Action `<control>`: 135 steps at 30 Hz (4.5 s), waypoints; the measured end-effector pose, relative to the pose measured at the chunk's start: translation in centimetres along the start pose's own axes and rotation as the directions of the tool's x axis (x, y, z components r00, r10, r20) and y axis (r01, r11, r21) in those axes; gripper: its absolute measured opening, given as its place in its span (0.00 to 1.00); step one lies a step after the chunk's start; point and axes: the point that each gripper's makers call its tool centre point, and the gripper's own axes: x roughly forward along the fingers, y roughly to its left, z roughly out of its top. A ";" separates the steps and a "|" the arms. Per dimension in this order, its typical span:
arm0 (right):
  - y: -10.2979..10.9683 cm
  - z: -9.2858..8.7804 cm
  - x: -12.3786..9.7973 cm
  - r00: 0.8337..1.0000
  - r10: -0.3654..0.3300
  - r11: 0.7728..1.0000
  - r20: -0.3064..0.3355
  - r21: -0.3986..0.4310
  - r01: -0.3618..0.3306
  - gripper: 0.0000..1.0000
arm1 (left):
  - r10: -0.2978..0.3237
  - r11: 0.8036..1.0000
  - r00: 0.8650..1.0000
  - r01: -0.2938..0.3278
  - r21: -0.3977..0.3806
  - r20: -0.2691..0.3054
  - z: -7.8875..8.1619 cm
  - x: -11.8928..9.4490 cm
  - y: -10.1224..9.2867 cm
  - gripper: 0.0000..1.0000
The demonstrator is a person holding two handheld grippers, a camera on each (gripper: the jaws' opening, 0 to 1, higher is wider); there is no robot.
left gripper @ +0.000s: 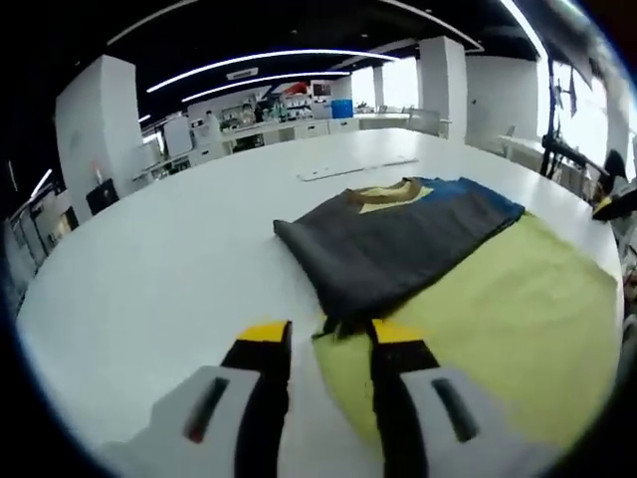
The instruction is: Fold the garment on the visible template until the final outline fits inside the template.
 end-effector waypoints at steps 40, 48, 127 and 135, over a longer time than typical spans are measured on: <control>1.8 -6.0 -0.3 0.946 0.169 0.951 -0.276 -0.207 -0.231 0.80 | -0.446 0.885 0.892 0.451 0.116 -0.070 -4.5 -11.8 -8.5 0.83; 0.8 -7.2 -0.7 0.948 0.147 0.952 -0.284 -0.218 -0.213 0.70 | -0.486 0.856 0.867 0.497 0.141 -0.111 -6.0 -13.4 -11.0 0.72; 0.8 -9.4 -4.9 0.957 -0.016 0.940 -0.289 -0.329 -0.084 0.00 | -0.507 0.808 0.813 0.564 0.170 -0.286 -9.1 -19.0 -12.2 0.00; 1.5 -9.6 -5.8 0.963 -0.004 0.955 -0.268 -0.287 -0.076 0.00 | -0.507 0.813 0.811 0.563 0.151 -0.293 -8.2 -20.3 -12.6 0.00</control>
